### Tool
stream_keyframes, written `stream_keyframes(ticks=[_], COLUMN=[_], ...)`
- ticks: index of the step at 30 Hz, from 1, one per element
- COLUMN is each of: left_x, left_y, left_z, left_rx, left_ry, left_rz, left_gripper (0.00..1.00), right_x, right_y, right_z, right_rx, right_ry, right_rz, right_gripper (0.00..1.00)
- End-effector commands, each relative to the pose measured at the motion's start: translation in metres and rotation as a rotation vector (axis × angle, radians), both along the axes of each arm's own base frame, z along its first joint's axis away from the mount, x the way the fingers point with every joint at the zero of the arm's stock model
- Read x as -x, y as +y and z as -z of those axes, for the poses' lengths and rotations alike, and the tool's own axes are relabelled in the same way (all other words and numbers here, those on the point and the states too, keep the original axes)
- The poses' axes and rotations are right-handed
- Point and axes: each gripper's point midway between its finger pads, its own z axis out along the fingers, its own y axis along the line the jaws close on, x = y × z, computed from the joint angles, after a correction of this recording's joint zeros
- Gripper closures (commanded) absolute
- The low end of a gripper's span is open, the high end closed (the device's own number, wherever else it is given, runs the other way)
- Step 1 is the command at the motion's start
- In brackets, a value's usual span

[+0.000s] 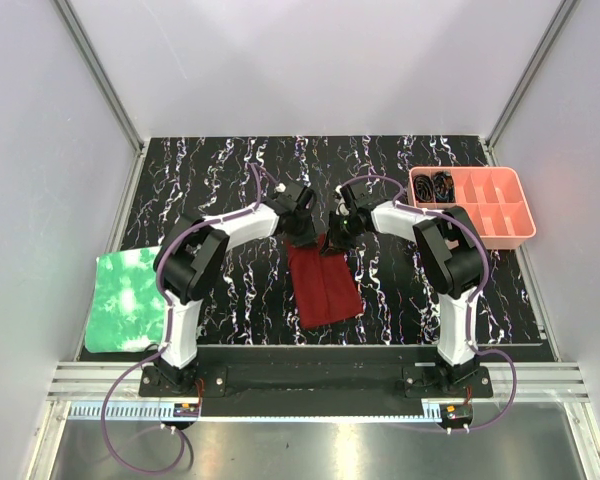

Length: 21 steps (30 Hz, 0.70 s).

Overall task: Fold the napkin into a case and place the utensils inside
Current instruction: Fold the lower triangle-folded napkin at the center of the board.

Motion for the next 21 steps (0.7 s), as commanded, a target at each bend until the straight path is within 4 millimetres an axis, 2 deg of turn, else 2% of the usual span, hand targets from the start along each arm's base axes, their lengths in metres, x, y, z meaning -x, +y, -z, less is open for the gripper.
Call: stream_keyframes(ticks=[1,4,5,7,8,9,10,12,14,15,17,21], left_x=[-0.005,-0.005,-0.006,-0.005,-0.006,-0.005,-0.005,-0.004,-0.003,-0.002,-0.001,0.000], left_y=[-0.023,-0.021,-0.021,-0.021,-0.022,-0.022,-0.022,-0.023,-0.023,-0.023,-0.023,-0.025], left_z=[0.000,-0.001,-0.003,-0.006,-0.008,-0.008,-0.009,-0.011,-0.011,-0.010,-0.013,-0.016], left_rx=[0.057,0.053,0.052,0.056,0.062,0.062,0.065,0.072,0.076,0.076,0.083,0.097], left_ry=[-0.005,-0.013,-0.017,-0.023,-0.026,-0.026,-0.026,-0.027,-0.024,-0.023,-0.026,-0.027], left_rz=[0.045,0.046,0.045,0.049,0.051,0.053,0.054,0.060,0.063,0.063,0.063,0.068], left_gripper=[0.81,0.80,0.79,0.76,0.75,0.75,0.73,0.71,0.70,0.69,0.67,0.62], right_x=[-0.009,-0.005,-0.004,0.007,0.011,0.022,0.027,0.044,0.054,0.066,0.072,0.086], right_y=[0.000,-0.002,-0.002,-0.004,-0.004,-0.008,-0.010,-0.013,-0.010,-0.008,-0.001,0.009], right_z=[-0.019,-0.041,-0.055,-0.062,-0.073,-0.069,-0.077,-0.071,-0.076,-0.070,-0.073,-0.059], right_rx=[-0.005,-0.016,-0.032,-0.050,-0.066,-0.065,-0.077,-0.083,-0.109,-0.110,-0.141,-0.154], right_ry=[-0.061,-0.084,-0.101,-0.089,-0.104,-0.084,-0.095,-0.065,-0.069,-0.053,-0.063,-0.034], right_rz=[0.001,0.000,0.003,-0.003,-0.004,-0.008,-0.008,-0.019,-0.031,-0.049,-0.061,-0.093], right_gripper=[0.91,0.89,0.87,0.84,0.80,0.78,0.76,0.70,0.63,0.61,0.58,0.53])
